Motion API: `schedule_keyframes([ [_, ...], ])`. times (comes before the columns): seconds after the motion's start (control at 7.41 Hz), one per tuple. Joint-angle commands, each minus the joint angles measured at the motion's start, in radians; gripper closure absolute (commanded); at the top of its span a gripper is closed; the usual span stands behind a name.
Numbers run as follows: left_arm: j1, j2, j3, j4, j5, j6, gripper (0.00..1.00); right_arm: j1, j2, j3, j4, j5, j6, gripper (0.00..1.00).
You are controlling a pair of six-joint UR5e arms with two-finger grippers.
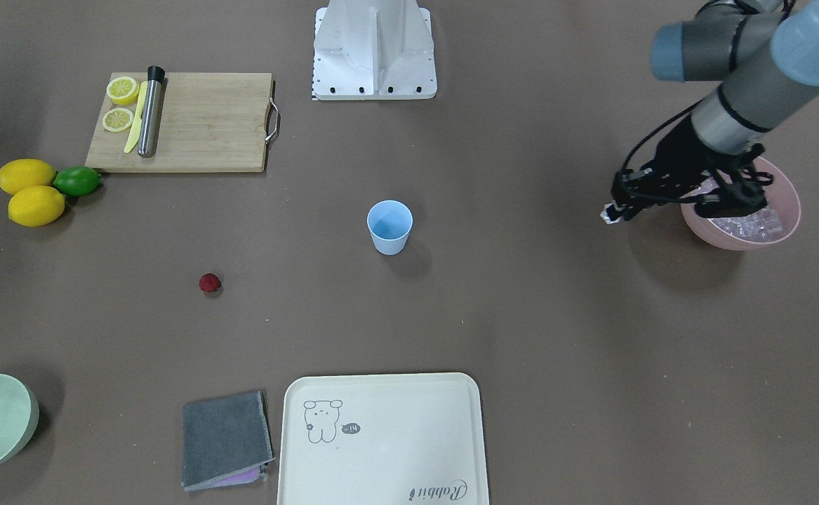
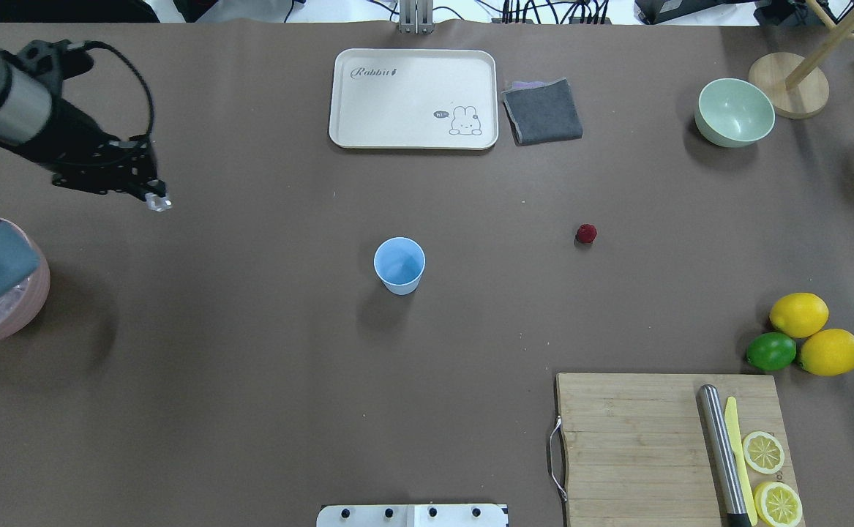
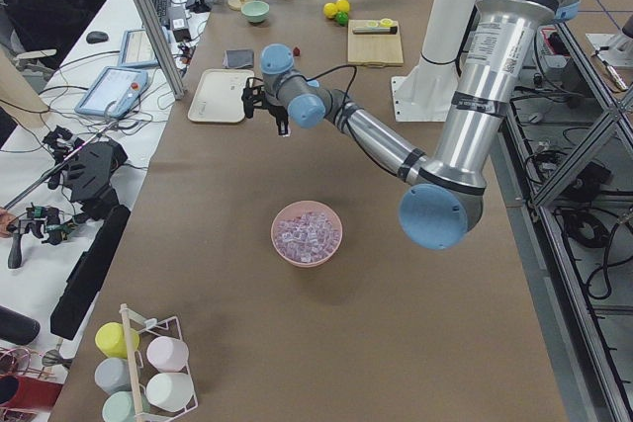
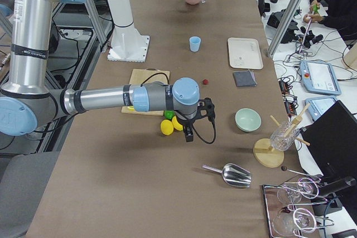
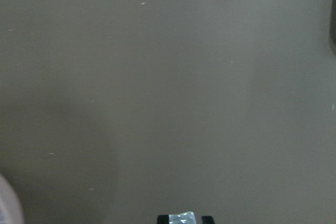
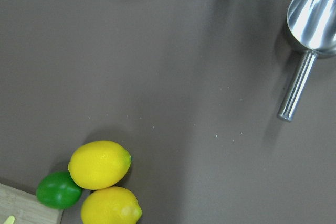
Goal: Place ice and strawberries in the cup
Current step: 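Close the left gripper on an ice cube and lift it, then carry the ice cube over the light-blue cup and release it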
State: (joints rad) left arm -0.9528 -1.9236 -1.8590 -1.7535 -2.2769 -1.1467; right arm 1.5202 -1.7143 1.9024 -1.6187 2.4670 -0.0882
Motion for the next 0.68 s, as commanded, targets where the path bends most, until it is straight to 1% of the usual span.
schedule_keyframes([
  [0.0,0.147,-0.188,0.012,0.138,0.109,-0.131,1.00,-0.072,0.102,0.000,-0.001,-0.003,0.120,0.00],
  [0.14,0.199,-0.278,0.064,0.140,0.156,-0.209,1.00,-0.110,0.140,0.001,-0.001,-0.005,0.187,0.00],
  [0.27,0.248,-0.329,0.087,0.140,0.181,-0.246,1.00,-0.138,0.154,-0.002,0.000,-0.005,0.192,0.00],
  [0.54,0.320,-0.379,0.147,0.128,0.259,-0.269,1.00,-0.166,0.173,0.009,0.002,-0.002,0.194,0.00],
])
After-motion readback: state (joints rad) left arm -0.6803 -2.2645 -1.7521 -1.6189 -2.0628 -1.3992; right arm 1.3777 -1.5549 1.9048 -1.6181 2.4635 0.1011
